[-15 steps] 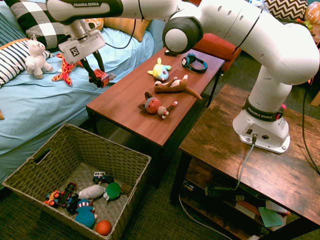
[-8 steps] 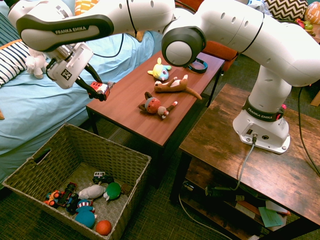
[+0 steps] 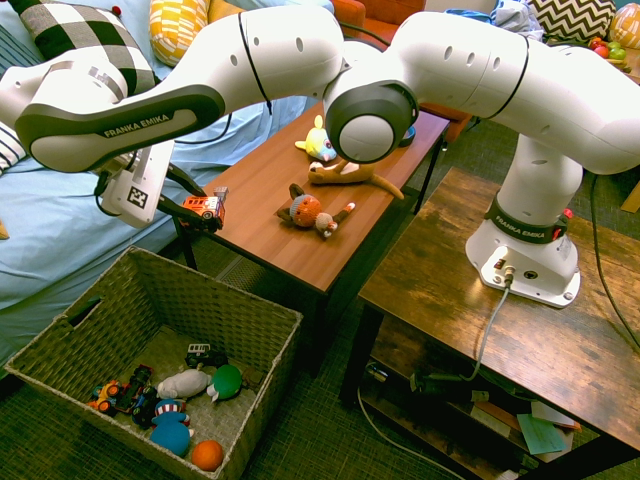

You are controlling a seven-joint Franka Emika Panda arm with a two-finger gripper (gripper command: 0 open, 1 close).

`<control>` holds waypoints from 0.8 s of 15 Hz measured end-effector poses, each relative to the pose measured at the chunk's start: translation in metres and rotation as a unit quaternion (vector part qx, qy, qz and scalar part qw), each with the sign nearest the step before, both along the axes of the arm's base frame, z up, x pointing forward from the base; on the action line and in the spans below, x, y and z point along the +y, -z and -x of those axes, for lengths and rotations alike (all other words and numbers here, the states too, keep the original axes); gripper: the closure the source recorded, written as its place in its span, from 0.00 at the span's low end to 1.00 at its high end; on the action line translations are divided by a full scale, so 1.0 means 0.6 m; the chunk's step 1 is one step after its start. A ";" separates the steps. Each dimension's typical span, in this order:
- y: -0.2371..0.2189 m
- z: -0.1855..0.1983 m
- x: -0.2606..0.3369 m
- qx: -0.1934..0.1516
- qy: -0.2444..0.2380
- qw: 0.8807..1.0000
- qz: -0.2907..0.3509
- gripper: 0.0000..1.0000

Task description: Put the toy car in the basket

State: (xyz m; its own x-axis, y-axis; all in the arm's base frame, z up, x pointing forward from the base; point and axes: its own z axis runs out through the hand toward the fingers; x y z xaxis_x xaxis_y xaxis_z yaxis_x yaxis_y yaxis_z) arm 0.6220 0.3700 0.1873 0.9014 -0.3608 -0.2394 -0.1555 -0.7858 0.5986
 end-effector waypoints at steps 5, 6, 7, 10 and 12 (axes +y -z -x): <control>0.007 0.011 0.016 0.018 -0.042 0.999 -0.007 1.00; 0.011 0.014 0.020 0.023 -0.051 0.998 -0.009 1.00; 0.016 0.018 0.025 0.028 -0.059 0.998 -0.012 1.00; 0.024 0.021 0.047 0.036 -0.109 0.992 -0.043 1.00; 0.022 0.010 0.074 0.018 -0.171 0.981 -0.087 1.00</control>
State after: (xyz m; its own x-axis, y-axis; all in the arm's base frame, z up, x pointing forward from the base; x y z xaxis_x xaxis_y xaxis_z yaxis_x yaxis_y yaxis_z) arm 0.6163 0.4146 0.1742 0.9524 0.0105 -0.3046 0.1542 -0.8787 0.4517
